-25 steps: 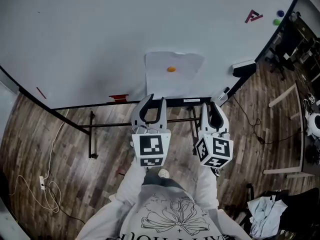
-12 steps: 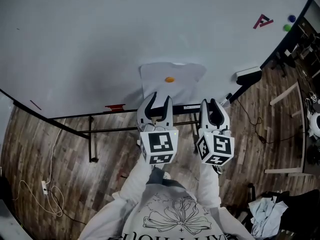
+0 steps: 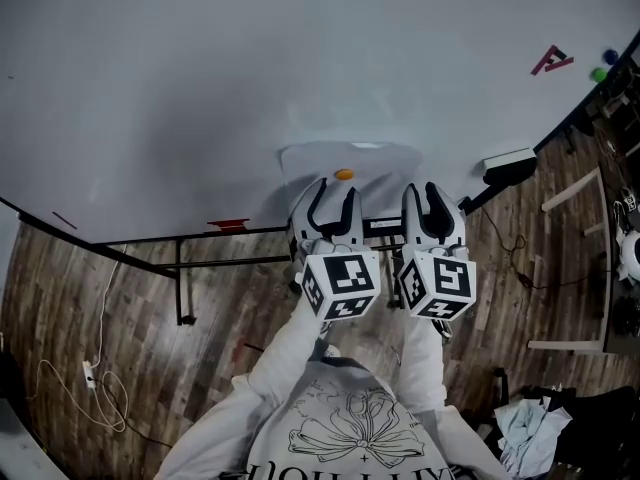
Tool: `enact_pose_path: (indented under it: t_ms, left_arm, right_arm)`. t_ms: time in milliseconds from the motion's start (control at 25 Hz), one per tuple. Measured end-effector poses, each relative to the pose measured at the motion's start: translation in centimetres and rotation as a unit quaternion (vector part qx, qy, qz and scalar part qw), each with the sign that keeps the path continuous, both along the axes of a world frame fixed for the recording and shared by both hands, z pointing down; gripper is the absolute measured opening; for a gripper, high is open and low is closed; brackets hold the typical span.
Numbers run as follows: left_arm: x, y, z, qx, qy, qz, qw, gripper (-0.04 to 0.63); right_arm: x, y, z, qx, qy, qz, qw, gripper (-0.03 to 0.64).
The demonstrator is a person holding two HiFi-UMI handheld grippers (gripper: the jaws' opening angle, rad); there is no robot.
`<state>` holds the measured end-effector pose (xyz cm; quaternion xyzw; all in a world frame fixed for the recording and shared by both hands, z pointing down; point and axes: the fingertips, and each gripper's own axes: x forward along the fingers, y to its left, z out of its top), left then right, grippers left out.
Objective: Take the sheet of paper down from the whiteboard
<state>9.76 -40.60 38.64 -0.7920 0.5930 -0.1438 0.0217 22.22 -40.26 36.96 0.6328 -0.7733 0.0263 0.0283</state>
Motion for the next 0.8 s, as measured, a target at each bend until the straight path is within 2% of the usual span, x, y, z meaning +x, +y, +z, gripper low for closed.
enact_pose_path:
  t_ms: [440, 800]
  left_arm:
    - [1.7, -2.3, 1.5, -0.019, -0.004, -0.020, 0.9996, 0.161]
    - [1.4, -2.7, 1.6, -0.014, 0.000, -0.055, 0.9984, 0.161]
  right_arm:
    - [-0.2, -2.7, -0.7, 0.006, -0.001, -0.017, 1.000, 0.117]
    - [-0.2, -3.3, -0.4, 0.005, 0.005, -0.026, 1.000, 0.117]
